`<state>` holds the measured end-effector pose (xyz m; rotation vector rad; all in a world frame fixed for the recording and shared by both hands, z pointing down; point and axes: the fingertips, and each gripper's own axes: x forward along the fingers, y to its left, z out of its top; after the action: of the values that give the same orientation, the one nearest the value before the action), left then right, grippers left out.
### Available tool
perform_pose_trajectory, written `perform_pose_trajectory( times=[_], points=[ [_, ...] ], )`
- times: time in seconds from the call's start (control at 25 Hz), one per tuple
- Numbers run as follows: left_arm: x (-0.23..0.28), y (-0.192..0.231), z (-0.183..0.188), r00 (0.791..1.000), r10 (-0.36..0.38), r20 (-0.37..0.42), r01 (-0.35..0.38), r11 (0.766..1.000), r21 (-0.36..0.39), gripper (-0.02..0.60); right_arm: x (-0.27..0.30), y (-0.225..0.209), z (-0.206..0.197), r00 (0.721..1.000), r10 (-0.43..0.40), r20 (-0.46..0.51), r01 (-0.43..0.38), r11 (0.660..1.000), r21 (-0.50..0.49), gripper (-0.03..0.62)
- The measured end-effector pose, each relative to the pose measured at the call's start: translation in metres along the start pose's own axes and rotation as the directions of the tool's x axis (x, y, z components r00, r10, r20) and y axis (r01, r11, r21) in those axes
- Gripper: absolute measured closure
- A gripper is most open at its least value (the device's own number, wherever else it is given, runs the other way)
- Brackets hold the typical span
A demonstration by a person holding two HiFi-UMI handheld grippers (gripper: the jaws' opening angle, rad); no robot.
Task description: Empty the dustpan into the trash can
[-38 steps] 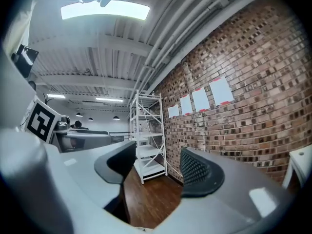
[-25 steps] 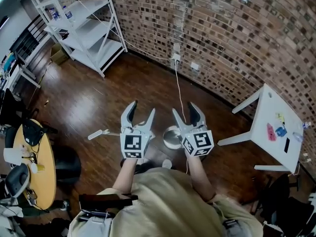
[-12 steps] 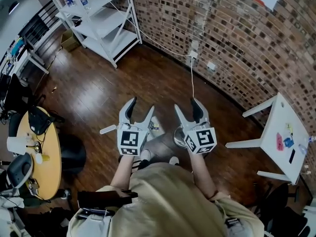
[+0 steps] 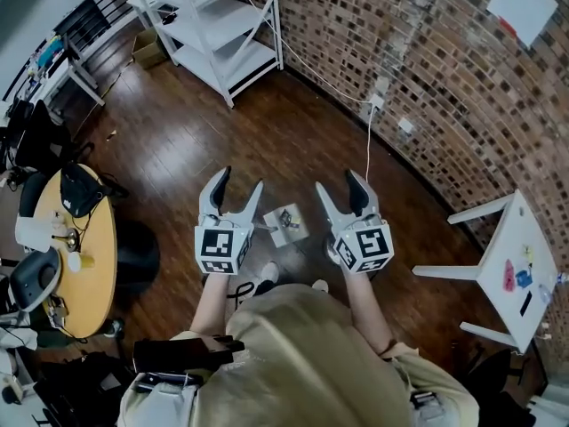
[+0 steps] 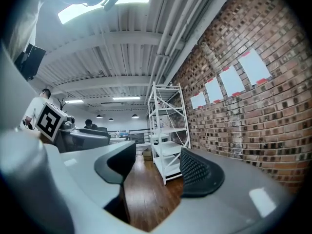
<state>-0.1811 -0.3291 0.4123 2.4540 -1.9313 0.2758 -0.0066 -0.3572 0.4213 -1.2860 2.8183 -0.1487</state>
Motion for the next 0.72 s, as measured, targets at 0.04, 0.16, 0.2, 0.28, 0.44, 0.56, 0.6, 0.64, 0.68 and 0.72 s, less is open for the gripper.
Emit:
perform_pose_trajectory(
  times=[0.04, 0.16, 0.2, 0.28, 0.44, 0.56, 0.6, 0.64, 0.68, 0.72],
  points=[
    [-0.004, 0.007, 0.0, 1.0, 0.007, 0.0, -0.007, 1.0, 0.003, 0.307, 0.003, 0.002, 0.0, 1.0, 0.003, -0.001, -0.003, 1.0, 0.0, 0.326],
    [-0.014, 0.024, 0.0, 1.0, 0.008, -0.007, -0.008, 1.0, 0.002, 0.307, 0.008, 0.008, -0.002, 1.0, 0.011, -0.004, -0.011, 1.0, 0.0, 0.326],
    [-0.017, 0.028, 0.0, 1.0, 0.003, -0.01, -0.003, 1.0, -0.003, 0.307, 0.009, 0.009, -0.003, 1.0, 0.013, -0.005, -0.013, 1.0, 0.001, 0.326],
    [-0.021, 0.036, -0.001, 1.0, -0.002, -0.017, 0.002, 1.0, 0.005, 0.308, 0.012, 0.012, -0.005, 1.0, 0.018, -0.008, -0.018, 1.0, 0.008, 0.326],
    [-0.029, 0.052, 0.0, 1.0, -0.003, -0.022, 0.004, 0.999, 0.044, 0.308, 0.016, 0.017, -0.006, 1.0, 0.028, -0.011, -0.027, 0.999, 0.018, 0.326],
    [-0.037, 0.063, 0.002, 0.999, -0.027, -0.04, 0.029, 0.998, 0.054, 0.307, 0.017, 0.021, -0.005, 1.0, 0.03, -0.009, -0.03, 0.999, 0.02, 0.326],
    [-0.04, 0.067, 0.003, 0.998, -0.034, -0.046, 0.037, 0.997, 0.063, 0.307, 0.017, 0.022, -0.005, 1.0, 0.029, -0.009, -0.029, 0.999, 0.022, 0.326],
    [-0.043, 0.073, 0.004, 0.998, -0.038, -0.051, 0.042, 0.997, 0.071, 0.307, 0.017, 0.022, -0.005, 1.0, 0.027, -0.009, -0.027, 0.999, 0.026, 0.326],
    [-0.046, 0.079, 0.005, 0.998, -0.041, -0.055, 0.045, 0.996, 0.075, 0.307, 0.017, 0.023, -0.005, 1.0, 0.026, -0.009, -0.025, 0.999, 0.029, 0.326],
    [-0.049, 0.084, 0.006, 0.997, -0.043, -0.059, 0.047, 0.996, 0.071, 0.307, 0.018, 0.024, -0.005, 1.0, 0.025, -0.01, -0.025, 0.999, 0.032, 0.326]
  ],
)
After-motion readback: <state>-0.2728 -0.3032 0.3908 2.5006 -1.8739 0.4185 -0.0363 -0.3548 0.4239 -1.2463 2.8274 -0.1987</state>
